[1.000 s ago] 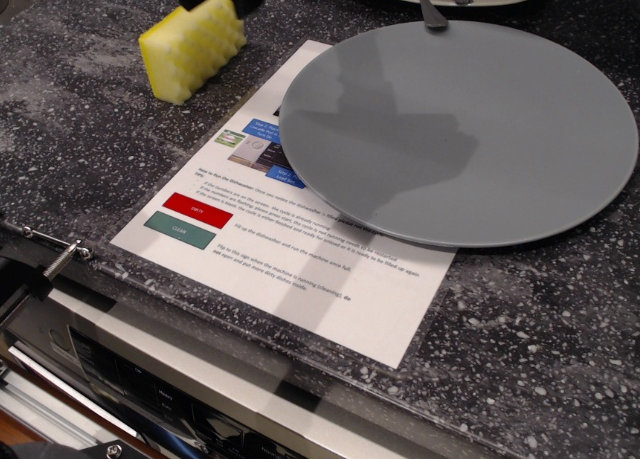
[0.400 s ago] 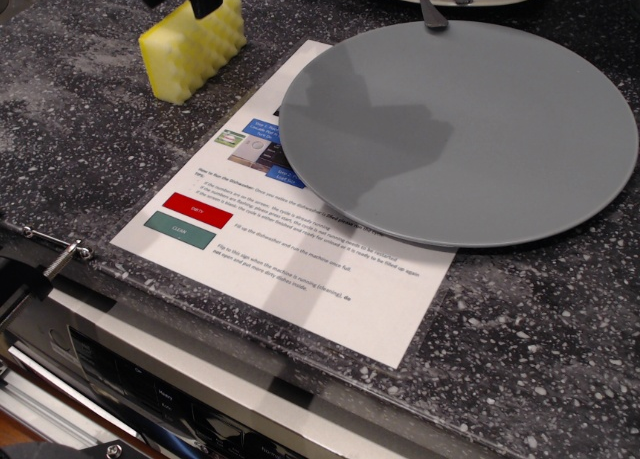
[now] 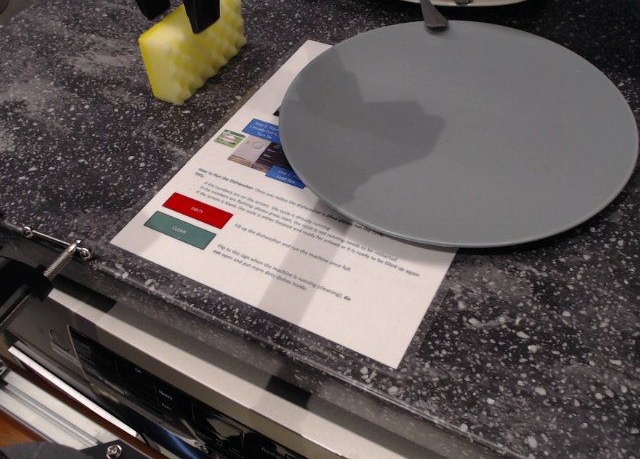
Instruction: Pick up sponge and wipe plate
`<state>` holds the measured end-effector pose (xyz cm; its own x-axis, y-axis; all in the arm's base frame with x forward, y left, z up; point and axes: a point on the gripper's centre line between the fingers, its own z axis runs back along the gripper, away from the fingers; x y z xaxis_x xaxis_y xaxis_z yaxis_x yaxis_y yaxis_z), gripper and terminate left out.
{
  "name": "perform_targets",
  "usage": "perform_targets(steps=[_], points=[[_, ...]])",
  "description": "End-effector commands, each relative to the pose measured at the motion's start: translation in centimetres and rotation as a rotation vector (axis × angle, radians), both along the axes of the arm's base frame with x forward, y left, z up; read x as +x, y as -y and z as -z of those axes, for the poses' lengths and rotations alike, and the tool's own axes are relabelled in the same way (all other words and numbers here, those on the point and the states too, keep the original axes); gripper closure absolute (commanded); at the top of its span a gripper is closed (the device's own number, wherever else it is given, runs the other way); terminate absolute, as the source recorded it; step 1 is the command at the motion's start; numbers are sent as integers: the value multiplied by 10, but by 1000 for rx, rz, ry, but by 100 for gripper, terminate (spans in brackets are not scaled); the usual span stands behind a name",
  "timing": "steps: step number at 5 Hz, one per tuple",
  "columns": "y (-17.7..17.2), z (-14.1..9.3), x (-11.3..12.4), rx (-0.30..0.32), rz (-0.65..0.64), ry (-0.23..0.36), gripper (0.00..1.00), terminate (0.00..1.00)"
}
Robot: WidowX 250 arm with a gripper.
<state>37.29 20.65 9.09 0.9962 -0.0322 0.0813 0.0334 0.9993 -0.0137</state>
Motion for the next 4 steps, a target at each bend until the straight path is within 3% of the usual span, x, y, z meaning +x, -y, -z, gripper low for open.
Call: perform_targets(steps=[1, 2, 4], points=[[-6, -11, 9, 65, -14, 62, 0, 0], [-3, -18, 14, 19, -51, 54, 100, 0], [15, -36, 15, -17, -89, 84, 100, 0]])
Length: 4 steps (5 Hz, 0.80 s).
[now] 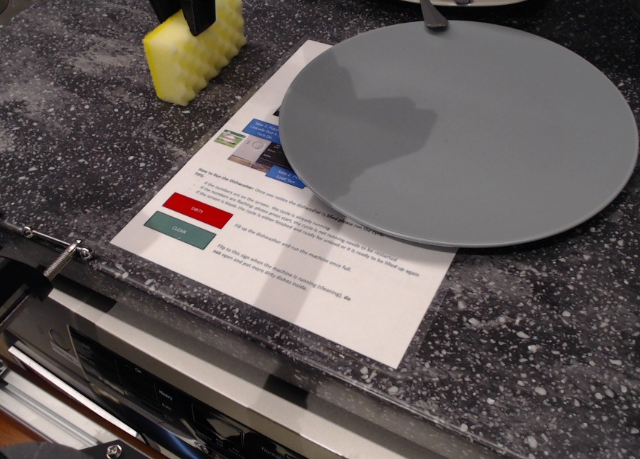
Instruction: Pick up sponge and wipe plate
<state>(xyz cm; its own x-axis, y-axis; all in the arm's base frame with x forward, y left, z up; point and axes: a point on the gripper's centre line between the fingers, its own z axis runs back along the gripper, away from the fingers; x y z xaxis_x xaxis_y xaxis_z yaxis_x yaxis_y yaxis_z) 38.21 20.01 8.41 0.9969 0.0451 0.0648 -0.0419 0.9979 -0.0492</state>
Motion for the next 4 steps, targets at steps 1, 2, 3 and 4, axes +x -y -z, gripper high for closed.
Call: perform_targets(steps=[1, 2, 3, 4], points=[[25, -59, 3, -40, 6, 119, 100, 0], [51, -70, -1, -75, -28, 195, 100, 0], [77, -75, -3, -69, -21, 190, 100, 0], [106, -53, -10, -6, -1, 185, 100, 0]])
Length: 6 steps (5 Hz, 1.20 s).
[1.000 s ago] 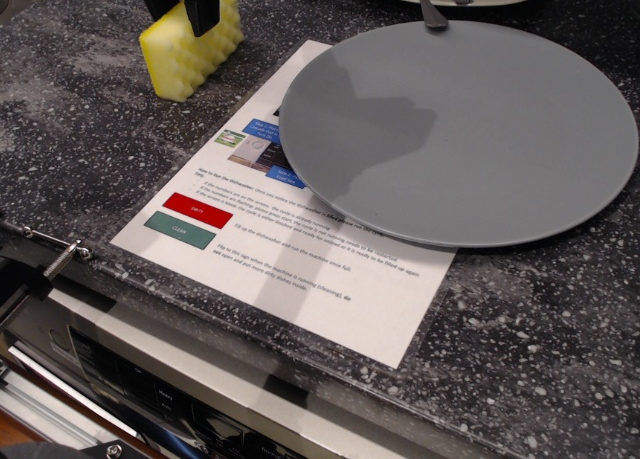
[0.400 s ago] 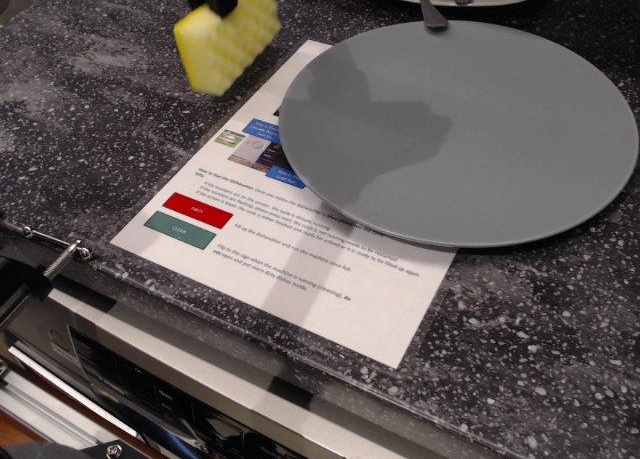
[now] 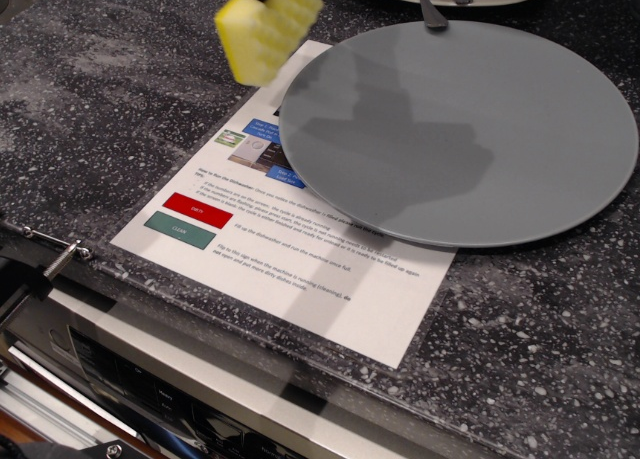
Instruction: Pick up sponge and wipe plate
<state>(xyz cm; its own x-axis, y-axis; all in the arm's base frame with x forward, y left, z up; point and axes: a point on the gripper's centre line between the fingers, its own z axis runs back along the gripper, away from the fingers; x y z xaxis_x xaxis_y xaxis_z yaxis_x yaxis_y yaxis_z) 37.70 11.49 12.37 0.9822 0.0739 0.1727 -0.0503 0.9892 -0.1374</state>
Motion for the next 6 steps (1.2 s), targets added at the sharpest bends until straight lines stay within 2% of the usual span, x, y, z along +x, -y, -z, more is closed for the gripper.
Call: perform_targets(steps=[1, 2, 3, 4, 6], points=[[35, 14, -8, 146, 38, 89, 100, 0], [52, 18, -4, 178, 24, 71, 100, 0], [71, 11, 7, 191, 1, 63, 100, 0], [97, 6, 9, 232, -2, 34, 100, 0], [129, 27, -1, 307, -6, -2, 100, 0]])
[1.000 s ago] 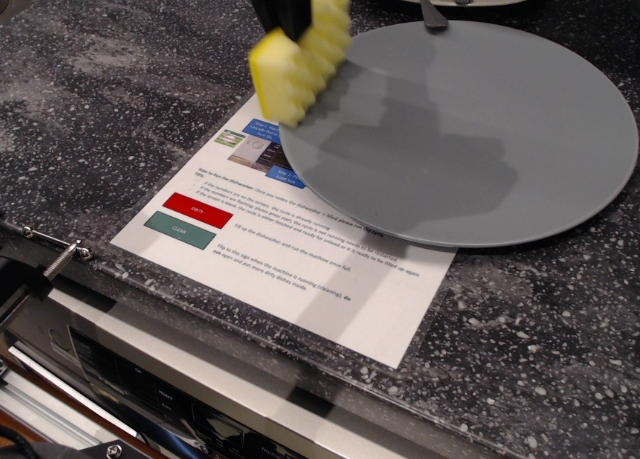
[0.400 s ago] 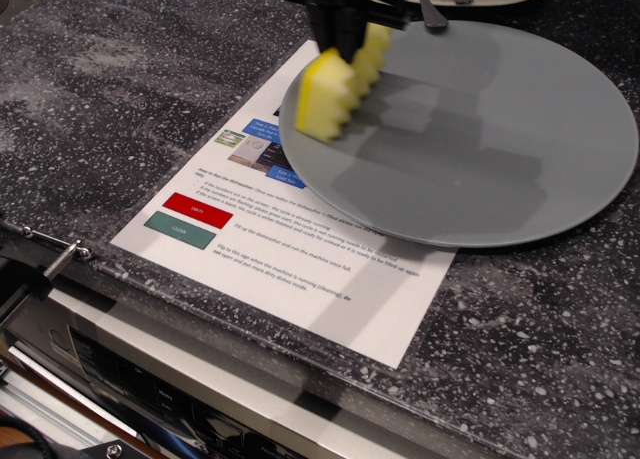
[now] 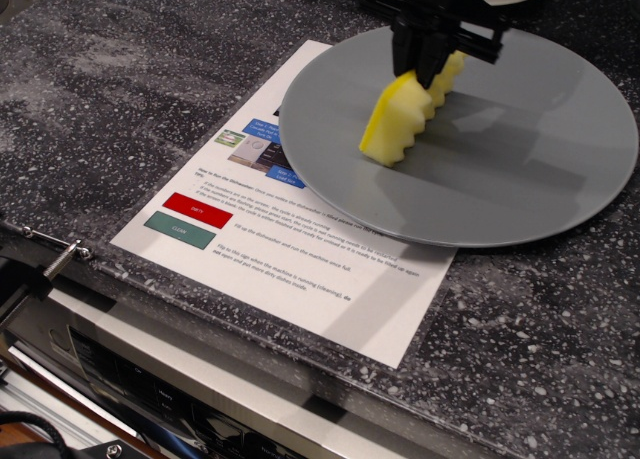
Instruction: Pick up sponge and wipe plate
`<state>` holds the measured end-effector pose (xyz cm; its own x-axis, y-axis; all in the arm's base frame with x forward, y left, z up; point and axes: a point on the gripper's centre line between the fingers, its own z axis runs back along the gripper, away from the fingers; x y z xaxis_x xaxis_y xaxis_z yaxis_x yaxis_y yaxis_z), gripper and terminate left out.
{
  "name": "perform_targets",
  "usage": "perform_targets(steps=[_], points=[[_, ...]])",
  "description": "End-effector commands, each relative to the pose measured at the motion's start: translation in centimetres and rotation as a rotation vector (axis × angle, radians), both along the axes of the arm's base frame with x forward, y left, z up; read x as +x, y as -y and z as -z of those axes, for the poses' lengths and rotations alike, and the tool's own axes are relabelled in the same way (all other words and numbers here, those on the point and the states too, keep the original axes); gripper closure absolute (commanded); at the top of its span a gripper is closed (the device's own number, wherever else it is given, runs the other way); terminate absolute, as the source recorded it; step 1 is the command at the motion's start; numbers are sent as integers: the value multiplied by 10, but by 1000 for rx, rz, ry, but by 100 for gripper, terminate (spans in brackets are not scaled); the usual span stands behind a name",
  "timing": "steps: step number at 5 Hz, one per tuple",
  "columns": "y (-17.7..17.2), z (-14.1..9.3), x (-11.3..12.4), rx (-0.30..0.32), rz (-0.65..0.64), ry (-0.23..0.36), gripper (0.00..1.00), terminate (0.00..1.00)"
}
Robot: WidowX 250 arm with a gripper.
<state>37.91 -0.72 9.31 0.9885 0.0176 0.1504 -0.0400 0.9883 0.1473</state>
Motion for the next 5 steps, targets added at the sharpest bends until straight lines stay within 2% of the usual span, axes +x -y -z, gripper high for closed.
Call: perform_targets(steps=[1, 2, 3, 4, 5], points=[[19, 3, -11, 28, 2, 4, 100, 0], [35, -10, -27, -21, 34, -33, 100, 0], [49, -8, -51, -46, 76, -74, 100, 0], [60, -4, -60, -86, 89, -117, 100, 0], [72, -5, -66, -145, 115, -136, 100, 100]])
